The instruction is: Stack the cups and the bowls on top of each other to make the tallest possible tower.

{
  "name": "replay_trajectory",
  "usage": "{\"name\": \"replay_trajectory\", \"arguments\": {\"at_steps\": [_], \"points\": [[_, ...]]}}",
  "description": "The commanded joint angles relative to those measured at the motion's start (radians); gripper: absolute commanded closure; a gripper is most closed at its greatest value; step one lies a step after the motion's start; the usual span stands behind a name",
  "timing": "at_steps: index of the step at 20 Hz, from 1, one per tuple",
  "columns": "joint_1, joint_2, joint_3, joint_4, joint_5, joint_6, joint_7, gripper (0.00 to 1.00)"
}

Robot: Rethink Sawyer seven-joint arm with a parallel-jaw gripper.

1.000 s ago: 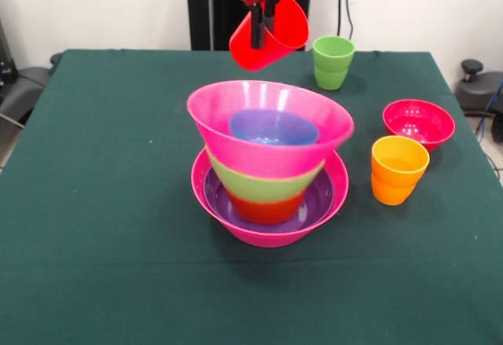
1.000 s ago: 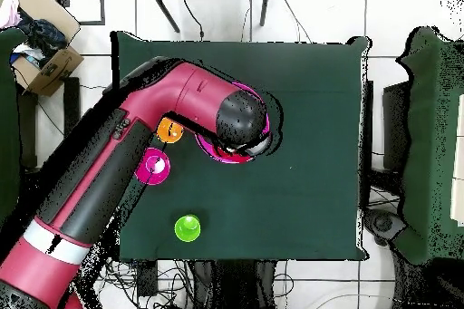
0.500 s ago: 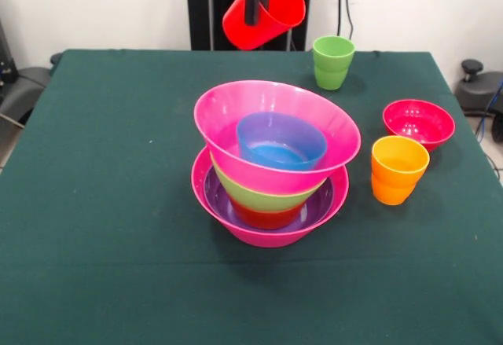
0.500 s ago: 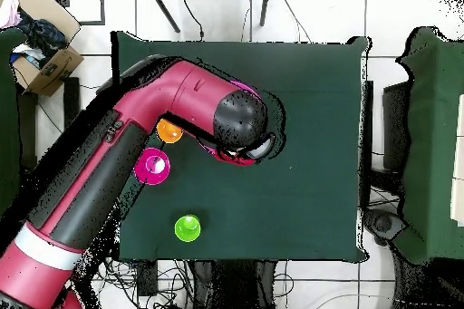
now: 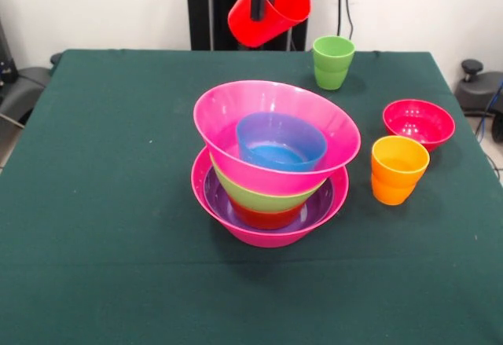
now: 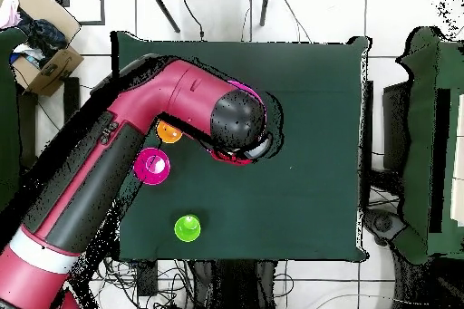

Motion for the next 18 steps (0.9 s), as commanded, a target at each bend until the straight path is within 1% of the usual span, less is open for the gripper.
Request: {"name": "replay_trajectory", "arguments": {"at_steps": [1, 8, 9, 11, 15, 18], "points": [[-0.009, 0.014, 0.137, -0.083, 0.095, 0.040, 0.176, 1.00], [-0.028, 0.040, 0.154, -0.132, 0.165, 0.082, 0.167, 1.00], [-0.031, 0.045, 0.154, -0.139, 0.175, 0.094, 0.150, 1.00], [-0.040, 0.053, 0.153, -0.160, 0.182, 0.089, 0.117, 1.00], [-0.050, 0.070, 0.134, -0.177, 0.207, 0.118, 0.092, 1.00], [-0.067, 0.082, 0.129, -0.197, 0.213, 0.111, 0.065, 1.00]]}}
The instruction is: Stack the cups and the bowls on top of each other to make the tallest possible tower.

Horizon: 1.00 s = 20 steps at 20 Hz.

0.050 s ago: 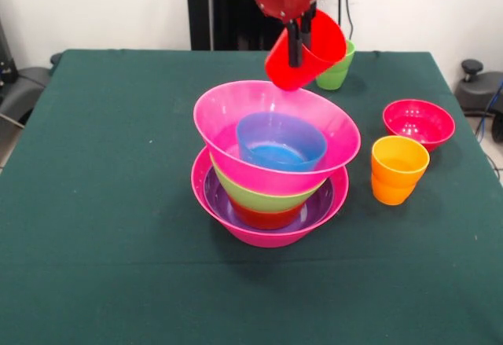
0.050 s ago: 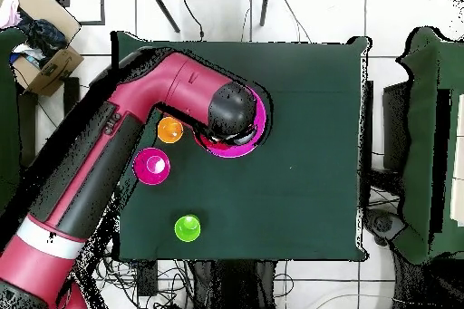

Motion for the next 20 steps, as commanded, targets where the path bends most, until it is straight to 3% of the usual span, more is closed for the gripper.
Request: {"name": "replay_trajectory", "arguments": {"at_steps": [1, 3, 11, 15, 20], "points": [[-0.049, 0.047, 0.127, -0.126, 0.059, 0.108, 0.052, 1.00], [-0.057, 0.053, 0.130, -0.137, 0.061, 0.103, 0.005, 1.00], [-0.088, 0.060, 0.122, -0.179, 0.090, 0.131, -0.015, 1.00], [-0.080, 0.039, 0.132, -0.172, 0.111, 0.116, -0.068, 1.00], [-0.076, 0.017, 0.147, -0.169, 0.141, 0.074, -0.062, 1.00]]}}
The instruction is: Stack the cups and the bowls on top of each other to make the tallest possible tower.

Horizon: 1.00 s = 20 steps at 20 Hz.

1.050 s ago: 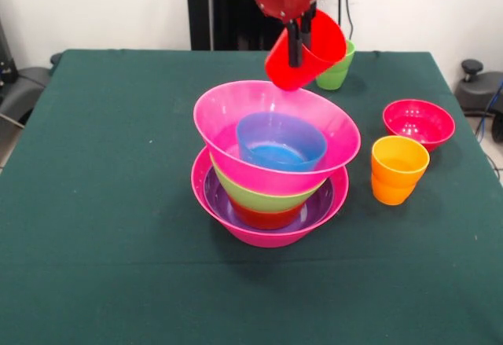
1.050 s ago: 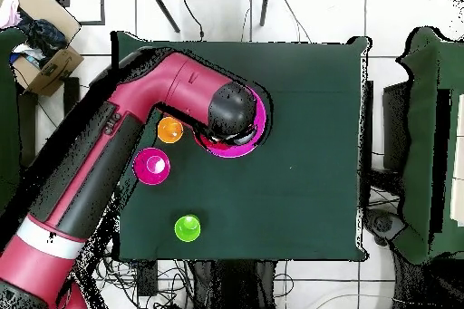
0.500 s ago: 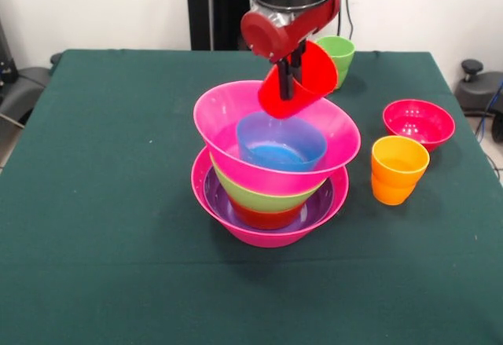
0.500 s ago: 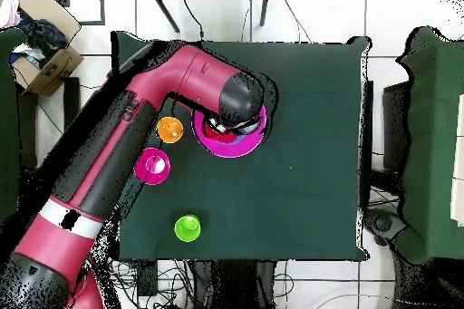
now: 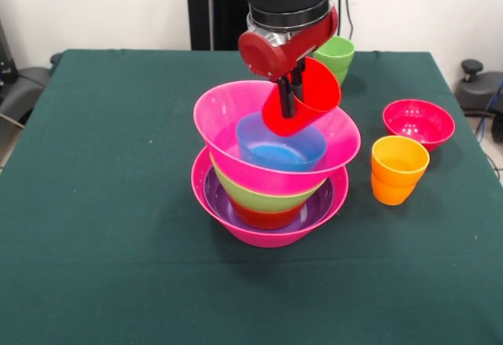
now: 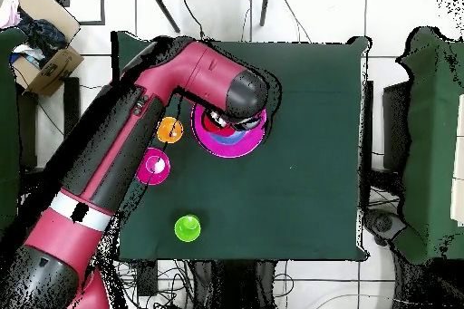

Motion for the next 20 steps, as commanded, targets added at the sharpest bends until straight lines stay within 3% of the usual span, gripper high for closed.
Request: {"name": "replay_trajectory", "arguments": {"at_steps": [1, 19, 20], "points": [[-0.005, -0.034, 0.147, -0.081, 0.068, 0.051, -0.056, 1.00], [-0.026, -0.004, 0.142, -0.084, 0.082, 0.049, -0.121, 1.00], [-0.027, -0.007, 0.147, -0.085, 0.082, 0.038, -0.139, 0.00]]}}
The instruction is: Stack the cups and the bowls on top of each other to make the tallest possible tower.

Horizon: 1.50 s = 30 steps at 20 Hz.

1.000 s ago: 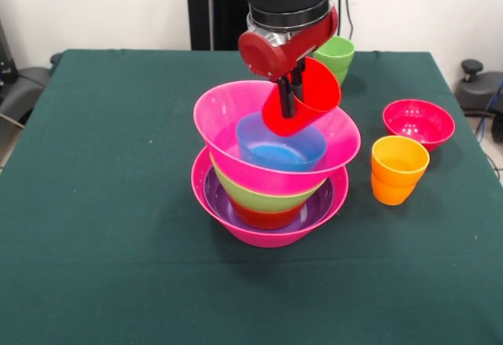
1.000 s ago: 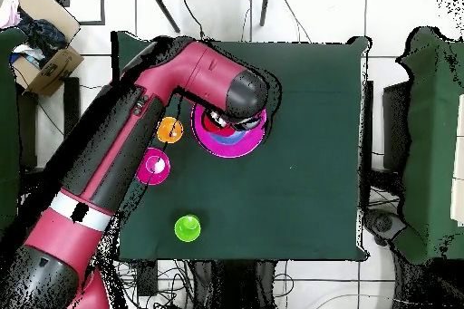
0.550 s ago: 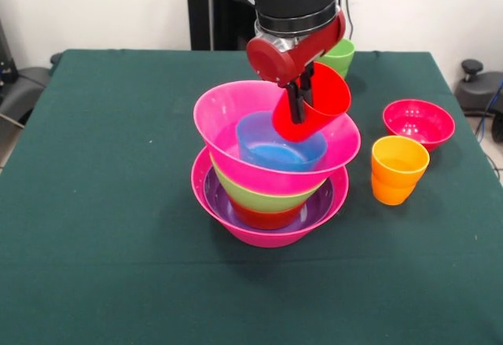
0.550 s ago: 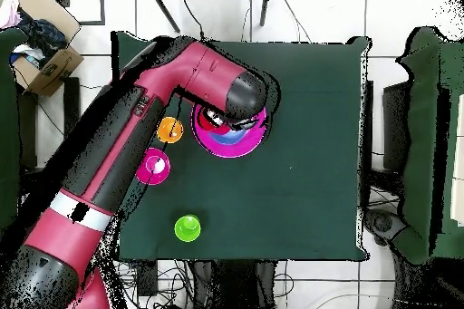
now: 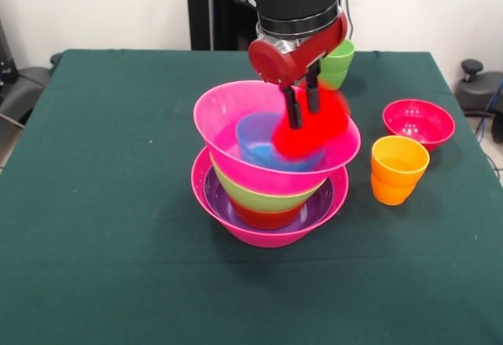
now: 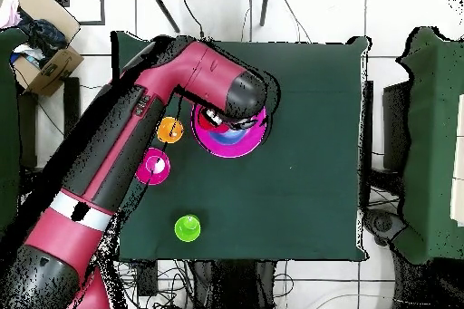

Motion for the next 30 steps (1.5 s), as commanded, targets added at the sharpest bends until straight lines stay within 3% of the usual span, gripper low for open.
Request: {"name": "replay_trajectory", "arguments": {"at_steps": [1, 3, 5, 15, 22, 25, 30], "points": [[-0.028, -0.005, 0.144, -0.084, 0.034, 0.038, -0.120, 0.00], [-0.032, -0.004, 0.137, -0.089, 0.035, 0.039, -0.082, 0.00], [-0.026, -0.008, 0.134, -0.083, 0.023, 0.029, -0.124, 0.00], [-0.009, -0.026, 0.106, -0.054, -0.014, -0.013, -0.117, 0.00], [0.093, -0.104, 0.057, 0.083, -0.054, -0.087, -0.011, 0.00], [0.156, -0.137, 0.026, 0.133, -0.073, -0.121, 0.083, 0.00], [0.248, -0.144, 0.022, 0.202, -0.062, -0.085, 0.135, 0.00]]}}
